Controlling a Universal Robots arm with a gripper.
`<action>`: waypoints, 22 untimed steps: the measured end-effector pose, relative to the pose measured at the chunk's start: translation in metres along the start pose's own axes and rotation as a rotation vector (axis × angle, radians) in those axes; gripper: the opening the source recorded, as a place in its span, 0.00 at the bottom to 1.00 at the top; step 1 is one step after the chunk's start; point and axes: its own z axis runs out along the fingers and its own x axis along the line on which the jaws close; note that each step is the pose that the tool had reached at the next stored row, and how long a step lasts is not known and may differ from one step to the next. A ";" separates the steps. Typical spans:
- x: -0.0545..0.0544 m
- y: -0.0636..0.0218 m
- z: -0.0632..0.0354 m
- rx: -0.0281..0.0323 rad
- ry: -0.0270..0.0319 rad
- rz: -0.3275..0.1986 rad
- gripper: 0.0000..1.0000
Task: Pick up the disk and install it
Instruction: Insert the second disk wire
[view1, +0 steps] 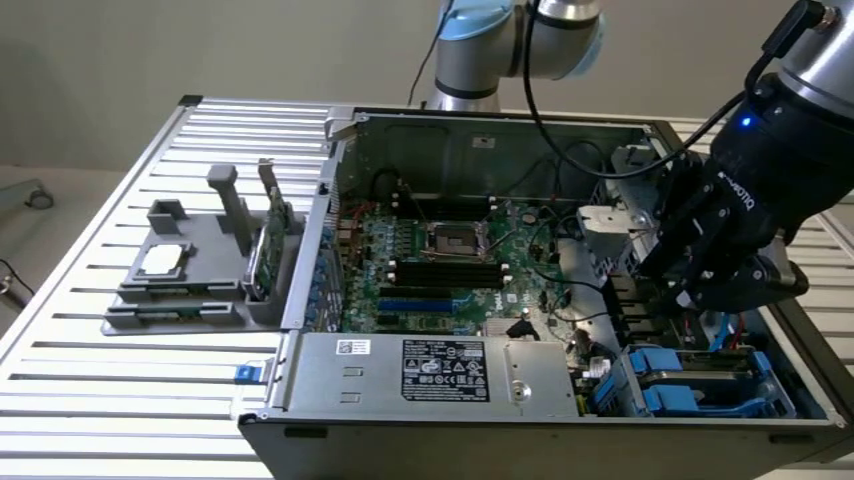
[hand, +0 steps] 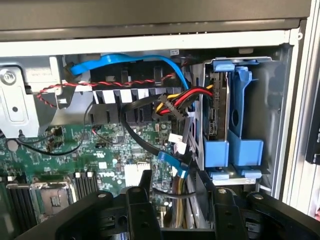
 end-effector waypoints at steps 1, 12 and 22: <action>0.000 -0.0007 0.0001 -0.0140 -0.0044 0.001 0.48; 0.001 -0.0158 0.0021 -0.1264 -0.0500 0.010 0.46; 0.004 -0.0272 0.0028 -0.1927 -0.0958 0.017 0.27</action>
